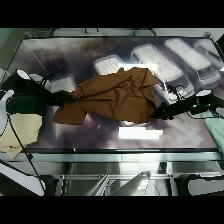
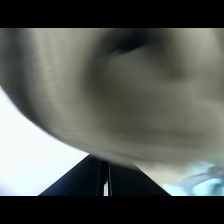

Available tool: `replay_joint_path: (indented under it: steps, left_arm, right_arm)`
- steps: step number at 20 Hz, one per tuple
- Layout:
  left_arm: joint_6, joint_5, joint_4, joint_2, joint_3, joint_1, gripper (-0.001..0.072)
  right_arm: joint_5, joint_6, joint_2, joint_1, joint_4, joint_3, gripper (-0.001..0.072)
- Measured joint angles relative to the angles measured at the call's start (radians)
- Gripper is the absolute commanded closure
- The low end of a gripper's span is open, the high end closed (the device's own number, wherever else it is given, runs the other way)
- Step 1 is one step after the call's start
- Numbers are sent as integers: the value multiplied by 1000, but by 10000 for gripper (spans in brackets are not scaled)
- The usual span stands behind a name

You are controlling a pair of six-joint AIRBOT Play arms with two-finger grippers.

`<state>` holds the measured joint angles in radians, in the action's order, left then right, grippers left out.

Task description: Fold the shirts.

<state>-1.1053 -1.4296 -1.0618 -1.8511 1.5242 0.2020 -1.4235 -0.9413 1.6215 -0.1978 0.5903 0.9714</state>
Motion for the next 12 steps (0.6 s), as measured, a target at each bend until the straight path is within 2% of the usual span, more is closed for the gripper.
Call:
replay_joint_path:
  steps: [3, 7, 9, 12]
  left_arm:
    - [60, -82, 240, 135, 55, 4, 692]
    - [172, -142, 623, 463, 85, 34, 692]
    - [224, -109, 785, 674, 92, 88, 691]
    - [271, 68, 873, 991, 94, 257, 690]
  right_arm:
    - [-129, 47, -71, -30, -146, 40, 685]
    - [-268, 90, -279, -118, -456, 130, 685]
    - [-301, 108, -418, -176, -607, 191, 684]
    - [-291, 140, -642, -292, -760, 296, 685]
